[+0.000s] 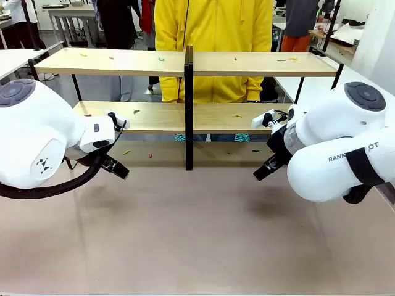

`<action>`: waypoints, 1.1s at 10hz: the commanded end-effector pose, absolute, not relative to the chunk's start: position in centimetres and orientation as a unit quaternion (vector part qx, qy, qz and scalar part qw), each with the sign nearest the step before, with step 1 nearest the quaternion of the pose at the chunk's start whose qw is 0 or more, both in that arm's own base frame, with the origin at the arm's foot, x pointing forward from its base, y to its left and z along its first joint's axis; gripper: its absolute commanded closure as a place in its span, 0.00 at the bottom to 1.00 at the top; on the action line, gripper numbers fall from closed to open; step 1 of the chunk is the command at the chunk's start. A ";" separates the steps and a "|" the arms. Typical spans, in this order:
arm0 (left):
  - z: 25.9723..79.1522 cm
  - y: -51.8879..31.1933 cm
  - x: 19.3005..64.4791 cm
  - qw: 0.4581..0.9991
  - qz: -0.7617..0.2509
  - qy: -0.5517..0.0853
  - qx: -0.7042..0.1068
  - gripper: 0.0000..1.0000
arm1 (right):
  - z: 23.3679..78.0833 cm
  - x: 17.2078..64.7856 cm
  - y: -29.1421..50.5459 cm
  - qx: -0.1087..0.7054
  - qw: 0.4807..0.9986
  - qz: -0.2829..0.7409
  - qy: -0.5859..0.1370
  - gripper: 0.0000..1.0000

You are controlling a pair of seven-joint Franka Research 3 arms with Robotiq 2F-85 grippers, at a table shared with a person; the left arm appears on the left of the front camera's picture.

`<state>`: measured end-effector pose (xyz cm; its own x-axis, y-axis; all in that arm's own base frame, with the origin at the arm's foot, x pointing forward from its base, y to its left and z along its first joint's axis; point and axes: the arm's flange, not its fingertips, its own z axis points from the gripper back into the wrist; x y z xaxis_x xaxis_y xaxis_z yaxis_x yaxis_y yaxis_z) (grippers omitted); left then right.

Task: Clean the shelves.
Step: Pick up the Duster when the human hands it over.

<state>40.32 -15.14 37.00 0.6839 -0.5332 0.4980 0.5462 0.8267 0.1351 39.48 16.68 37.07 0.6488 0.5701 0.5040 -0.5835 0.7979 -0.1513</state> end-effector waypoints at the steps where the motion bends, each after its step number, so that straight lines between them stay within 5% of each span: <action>1: 37.0 -15.1 40.3 0.917 -0.294 -0.268 -0.012 0.00 | 37.1 39.5 16.7 0.012 0.908 0.318 -0.273 0.00; 11: 37.0 -15.1 40.3 0.917 -0.294 -0.268 -0.012 0.00 | 37.1 39.5 16.7 0.012 0.908 0.318 -0.273 0.00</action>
<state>40.32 -15.13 37.00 0.6842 -0.5327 0.4981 0.5458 0.8270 0.1348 39.48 16.69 37.07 0.6486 0.5706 0.5038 -0.5837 0.7976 -0.1518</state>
